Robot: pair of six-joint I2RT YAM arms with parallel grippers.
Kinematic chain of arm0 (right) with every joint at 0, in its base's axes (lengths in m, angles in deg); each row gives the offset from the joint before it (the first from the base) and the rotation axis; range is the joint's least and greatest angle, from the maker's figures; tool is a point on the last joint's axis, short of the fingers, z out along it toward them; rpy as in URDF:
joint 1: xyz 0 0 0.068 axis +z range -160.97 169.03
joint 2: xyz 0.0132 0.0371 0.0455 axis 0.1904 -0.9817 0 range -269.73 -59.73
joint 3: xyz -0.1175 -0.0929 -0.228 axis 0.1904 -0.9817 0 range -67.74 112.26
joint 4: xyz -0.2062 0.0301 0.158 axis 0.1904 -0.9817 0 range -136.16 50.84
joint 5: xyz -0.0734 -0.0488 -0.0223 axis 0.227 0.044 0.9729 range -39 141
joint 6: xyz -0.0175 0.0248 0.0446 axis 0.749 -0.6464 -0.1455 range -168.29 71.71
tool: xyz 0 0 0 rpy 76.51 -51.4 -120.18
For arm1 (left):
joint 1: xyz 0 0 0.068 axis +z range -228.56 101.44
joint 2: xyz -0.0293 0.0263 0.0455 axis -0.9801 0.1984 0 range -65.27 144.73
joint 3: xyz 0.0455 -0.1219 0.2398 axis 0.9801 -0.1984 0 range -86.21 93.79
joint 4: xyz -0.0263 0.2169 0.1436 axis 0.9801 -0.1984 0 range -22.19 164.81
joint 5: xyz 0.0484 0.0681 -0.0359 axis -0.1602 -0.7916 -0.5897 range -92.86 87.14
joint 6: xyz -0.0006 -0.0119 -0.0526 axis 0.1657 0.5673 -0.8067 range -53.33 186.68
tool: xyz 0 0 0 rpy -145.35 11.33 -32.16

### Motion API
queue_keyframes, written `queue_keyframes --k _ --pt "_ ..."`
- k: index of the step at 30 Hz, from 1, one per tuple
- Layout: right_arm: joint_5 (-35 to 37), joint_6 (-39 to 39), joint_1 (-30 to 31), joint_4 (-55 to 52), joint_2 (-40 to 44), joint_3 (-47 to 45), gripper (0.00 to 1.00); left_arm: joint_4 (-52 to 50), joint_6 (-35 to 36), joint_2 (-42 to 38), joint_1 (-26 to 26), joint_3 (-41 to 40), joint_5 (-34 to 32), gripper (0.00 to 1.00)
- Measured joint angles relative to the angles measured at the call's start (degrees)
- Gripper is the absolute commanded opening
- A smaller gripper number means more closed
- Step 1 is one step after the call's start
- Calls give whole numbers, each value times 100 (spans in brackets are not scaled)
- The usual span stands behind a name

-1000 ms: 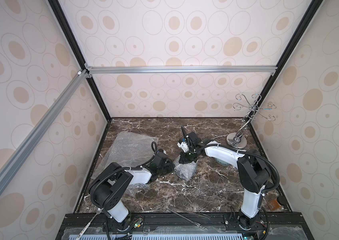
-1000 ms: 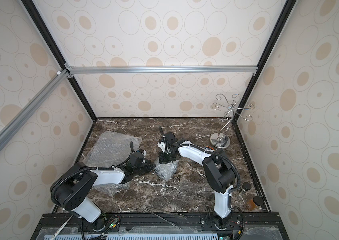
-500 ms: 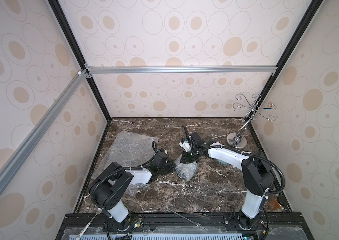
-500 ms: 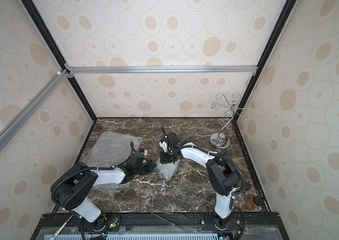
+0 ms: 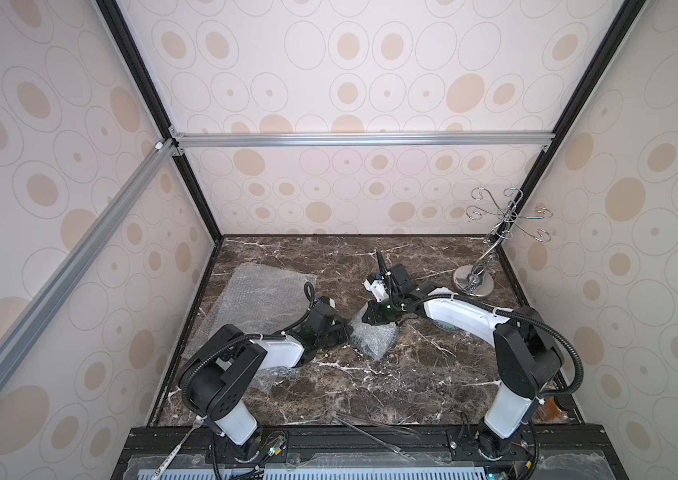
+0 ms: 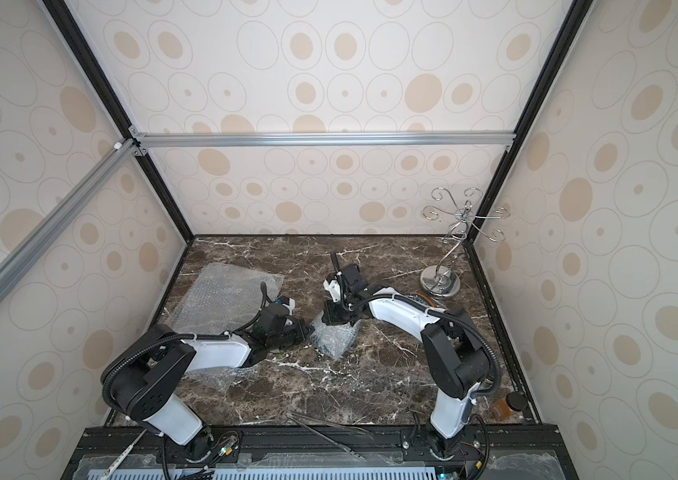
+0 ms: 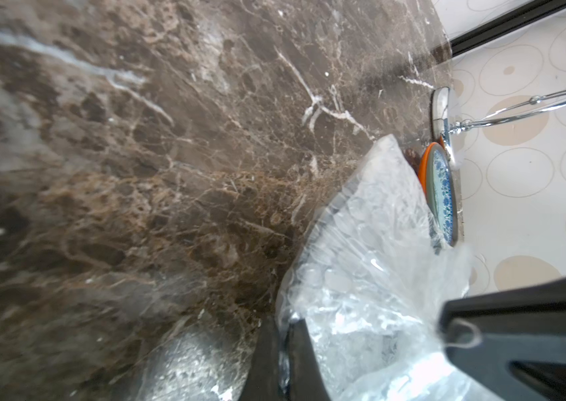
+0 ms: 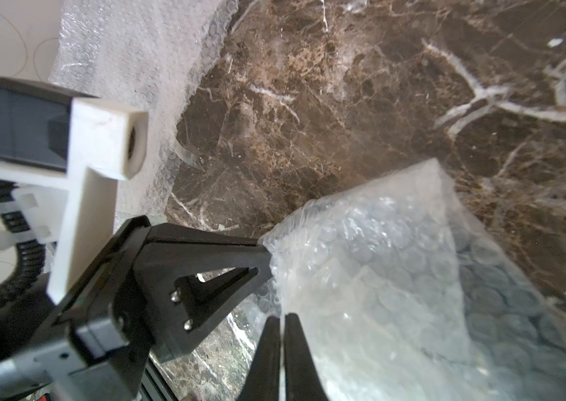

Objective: Unpack dinner plates from bubble wrap
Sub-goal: Unwrap the bubble wrap at the center of the board.

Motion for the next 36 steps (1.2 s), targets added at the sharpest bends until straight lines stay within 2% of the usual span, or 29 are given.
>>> queue_keyframes --k 6,11,13,16,18,36 --pt "-94 -15 -39 284 494 2 8 -179 11 105 31 -83 -122 0" --pt "-33 4 -44 232 540 2 12 -181 13 101 33 -83 -131 0" --pt "44 48 -44 116 540 13 18 -188 11 92 33 -83 -136 0" --pt "249 245 20 -271 496 177 36 -212 11 68 33 -83 -142 0" --pt "389 387 114 -516 387 380 42 -247 11 50 33 -81 -153 0" --pt "1360 973 918 -1360 -979 953 42 -457 13 9 33 -15 -170 0"
